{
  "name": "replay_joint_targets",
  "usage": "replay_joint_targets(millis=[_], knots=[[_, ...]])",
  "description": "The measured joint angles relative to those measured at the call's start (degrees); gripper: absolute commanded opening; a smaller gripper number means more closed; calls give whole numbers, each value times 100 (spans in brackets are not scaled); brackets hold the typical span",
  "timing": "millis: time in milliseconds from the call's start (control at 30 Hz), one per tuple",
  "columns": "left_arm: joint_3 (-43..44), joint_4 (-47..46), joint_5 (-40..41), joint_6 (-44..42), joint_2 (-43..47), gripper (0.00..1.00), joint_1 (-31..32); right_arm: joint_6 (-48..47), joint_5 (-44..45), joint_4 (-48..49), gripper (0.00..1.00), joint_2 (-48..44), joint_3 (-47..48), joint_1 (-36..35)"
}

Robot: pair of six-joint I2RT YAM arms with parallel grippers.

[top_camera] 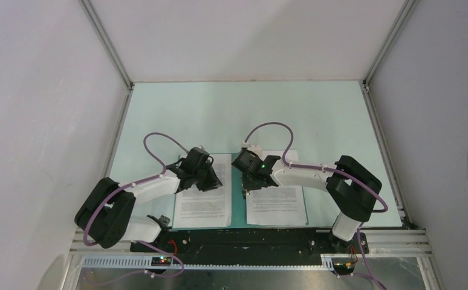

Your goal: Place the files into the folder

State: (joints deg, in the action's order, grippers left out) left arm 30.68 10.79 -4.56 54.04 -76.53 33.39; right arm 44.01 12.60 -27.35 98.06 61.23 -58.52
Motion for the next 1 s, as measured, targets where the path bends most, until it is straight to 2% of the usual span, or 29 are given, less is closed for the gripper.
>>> replay_joint_targets(millis=[467, 700, 1000], knots=[[2, -87, -155, -9, 24, 45, -15, 190, -2, 468, 6, -2, -389, 0], [192, 138, -227, -199, 168, 45, 46, 249, -116, 699, 5, -7, -468, 31], [796, 234, -184, -267, 155, 40, 616, 286, -319, 1014, 3, -13, -577, 107]])
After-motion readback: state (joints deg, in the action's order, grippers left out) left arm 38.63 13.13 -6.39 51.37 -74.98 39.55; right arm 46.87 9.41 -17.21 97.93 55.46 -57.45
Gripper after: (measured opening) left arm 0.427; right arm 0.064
